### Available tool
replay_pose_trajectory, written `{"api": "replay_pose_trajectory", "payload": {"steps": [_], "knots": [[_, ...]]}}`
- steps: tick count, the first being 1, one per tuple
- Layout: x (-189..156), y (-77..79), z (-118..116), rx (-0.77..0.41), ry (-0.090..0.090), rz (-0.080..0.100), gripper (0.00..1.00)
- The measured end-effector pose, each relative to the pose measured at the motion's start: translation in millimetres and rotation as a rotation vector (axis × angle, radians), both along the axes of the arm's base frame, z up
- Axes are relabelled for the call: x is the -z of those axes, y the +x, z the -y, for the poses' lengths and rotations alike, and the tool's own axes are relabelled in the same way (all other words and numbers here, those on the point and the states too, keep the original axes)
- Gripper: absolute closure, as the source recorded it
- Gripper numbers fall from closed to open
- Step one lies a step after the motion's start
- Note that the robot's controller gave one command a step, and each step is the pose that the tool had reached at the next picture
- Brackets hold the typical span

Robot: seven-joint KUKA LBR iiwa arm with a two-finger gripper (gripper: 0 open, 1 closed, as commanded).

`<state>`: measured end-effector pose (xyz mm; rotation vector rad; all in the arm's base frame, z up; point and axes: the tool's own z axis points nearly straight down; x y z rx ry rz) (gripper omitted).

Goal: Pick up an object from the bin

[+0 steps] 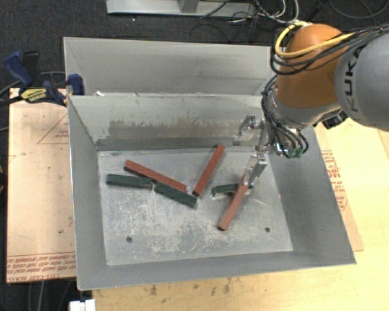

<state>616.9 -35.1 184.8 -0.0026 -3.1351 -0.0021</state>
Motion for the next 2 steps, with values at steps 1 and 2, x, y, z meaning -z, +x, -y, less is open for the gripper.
{"api": "replay_pose_trajectory", "payload": {"steps": [1,2], "knots": [[-4.8,1.6,0.0,-0.001,-0.001,0.008,0.00],[33.9,-2.0,0.7,-0.042,-0.001,0.017,0.00]]}}
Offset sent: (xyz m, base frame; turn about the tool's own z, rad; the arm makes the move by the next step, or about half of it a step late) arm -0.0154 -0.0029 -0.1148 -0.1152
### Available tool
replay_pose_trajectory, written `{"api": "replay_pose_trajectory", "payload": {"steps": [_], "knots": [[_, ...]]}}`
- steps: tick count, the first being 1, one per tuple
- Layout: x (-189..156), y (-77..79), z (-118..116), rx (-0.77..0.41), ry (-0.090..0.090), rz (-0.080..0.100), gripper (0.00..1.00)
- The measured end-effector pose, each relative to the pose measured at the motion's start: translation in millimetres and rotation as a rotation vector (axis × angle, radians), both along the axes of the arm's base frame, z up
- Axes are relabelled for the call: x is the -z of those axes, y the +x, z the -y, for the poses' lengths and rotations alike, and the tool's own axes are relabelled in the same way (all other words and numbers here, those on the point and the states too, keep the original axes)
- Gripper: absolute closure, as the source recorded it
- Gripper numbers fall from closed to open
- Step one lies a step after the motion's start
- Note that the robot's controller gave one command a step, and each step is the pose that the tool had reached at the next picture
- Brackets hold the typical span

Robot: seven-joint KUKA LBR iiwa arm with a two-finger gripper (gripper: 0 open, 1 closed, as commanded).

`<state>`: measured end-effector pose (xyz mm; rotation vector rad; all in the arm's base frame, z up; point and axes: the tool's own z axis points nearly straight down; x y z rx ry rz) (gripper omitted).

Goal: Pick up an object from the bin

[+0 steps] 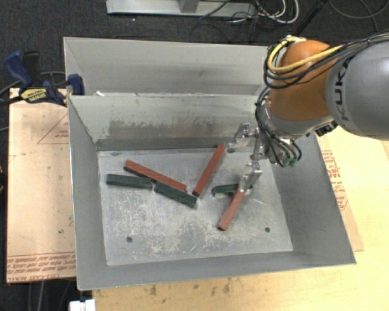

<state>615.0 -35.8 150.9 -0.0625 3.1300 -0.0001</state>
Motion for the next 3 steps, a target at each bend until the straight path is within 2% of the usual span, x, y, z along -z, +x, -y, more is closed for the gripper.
{"api": "replay_pose_trajectory", "payload": {"steps": [1,2,3], "knots": [[71.3,-22.7,24.8,-0.233,-0.002,0.009,1.00],[71.3,-22.7,24.8,-0.233,-0.002,0.009,1.00],[-95.4,-16.6,31.6,-0.165,-0.002,-0.001,1.00]]}}
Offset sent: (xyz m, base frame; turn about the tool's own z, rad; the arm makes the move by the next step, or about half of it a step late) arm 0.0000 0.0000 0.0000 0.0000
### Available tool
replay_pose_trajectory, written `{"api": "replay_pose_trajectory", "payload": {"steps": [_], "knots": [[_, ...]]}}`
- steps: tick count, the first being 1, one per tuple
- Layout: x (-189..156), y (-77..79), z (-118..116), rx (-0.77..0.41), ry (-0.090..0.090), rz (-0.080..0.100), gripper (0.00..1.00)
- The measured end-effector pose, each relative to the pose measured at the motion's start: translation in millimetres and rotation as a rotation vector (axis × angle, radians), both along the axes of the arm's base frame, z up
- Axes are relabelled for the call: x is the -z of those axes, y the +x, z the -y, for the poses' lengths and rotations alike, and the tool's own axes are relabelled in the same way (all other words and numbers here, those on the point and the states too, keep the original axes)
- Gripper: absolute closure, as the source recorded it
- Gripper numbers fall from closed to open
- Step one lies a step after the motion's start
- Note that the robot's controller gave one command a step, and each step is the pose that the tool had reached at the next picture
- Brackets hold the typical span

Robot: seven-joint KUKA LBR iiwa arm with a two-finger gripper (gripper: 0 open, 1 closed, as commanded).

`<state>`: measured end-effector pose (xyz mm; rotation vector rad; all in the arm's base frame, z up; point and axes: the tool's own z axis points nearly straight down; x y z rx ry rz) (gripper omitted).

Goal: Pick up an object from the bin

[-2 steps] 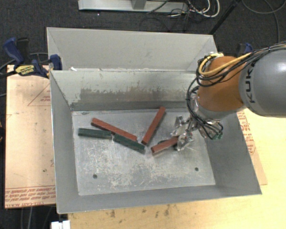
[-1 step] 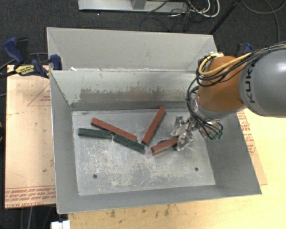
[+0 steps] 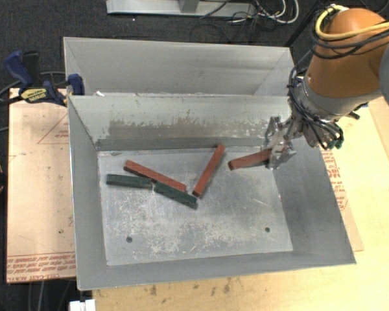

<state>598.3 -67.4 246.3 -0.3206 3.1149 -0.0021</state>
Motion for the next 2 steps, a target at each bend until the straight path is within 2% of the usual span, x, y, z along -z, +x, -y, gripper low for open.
{"api": "replay_pose_trajectory", "payload": {"steps": [1,2], "knots": [[3.5,-1.5,0.0,0.001,0.001,-0.007,0.00],[3.5,-1.5,0.0,0.001,0.001,-0.007,0.00]]}}
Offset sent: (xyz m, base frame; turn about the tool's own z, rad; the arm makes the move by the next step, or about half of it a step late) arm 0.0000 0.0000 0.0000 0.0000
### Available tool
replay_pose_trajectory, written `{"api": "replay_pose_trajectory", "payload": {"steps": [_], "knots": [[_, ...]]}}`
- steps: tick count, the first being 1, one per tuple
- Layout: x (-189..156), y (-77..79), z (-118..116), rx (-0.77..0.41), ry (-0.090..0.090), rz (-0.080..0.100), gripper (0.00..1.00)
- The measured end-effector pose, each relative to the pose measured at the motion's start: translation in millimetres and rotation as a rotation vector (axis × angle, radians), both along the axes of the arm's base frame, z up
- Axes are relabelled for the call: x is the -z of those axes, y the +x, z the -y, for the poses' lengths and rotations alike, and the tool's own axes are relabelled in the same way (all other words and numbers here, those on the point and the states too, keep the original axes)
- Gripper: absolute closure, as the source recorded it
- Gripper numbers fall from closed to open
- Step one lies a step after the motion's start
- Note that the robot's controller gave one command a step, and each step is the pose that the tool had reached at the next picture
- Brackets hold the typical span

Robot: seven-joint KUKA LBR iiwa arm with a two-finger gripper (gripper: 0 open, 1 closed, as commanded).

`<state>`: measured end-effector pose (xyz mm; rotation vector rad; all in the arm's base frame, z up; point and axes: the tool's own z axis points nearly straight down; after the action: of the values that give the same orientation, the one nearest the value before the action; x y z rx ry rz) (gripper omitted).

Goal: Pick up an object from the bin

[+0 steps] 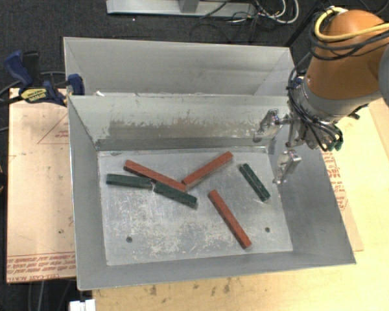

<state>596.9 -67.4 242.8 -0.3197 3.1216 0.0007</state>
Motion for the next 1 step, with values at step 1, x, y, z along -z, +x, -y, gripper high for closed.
{"api": "replay_pose_trajectory", "payload": {"steps": [1], "knots": [[13.7,-11.9,1.6,-0.052,-0.001,0.000,0.00]]}}
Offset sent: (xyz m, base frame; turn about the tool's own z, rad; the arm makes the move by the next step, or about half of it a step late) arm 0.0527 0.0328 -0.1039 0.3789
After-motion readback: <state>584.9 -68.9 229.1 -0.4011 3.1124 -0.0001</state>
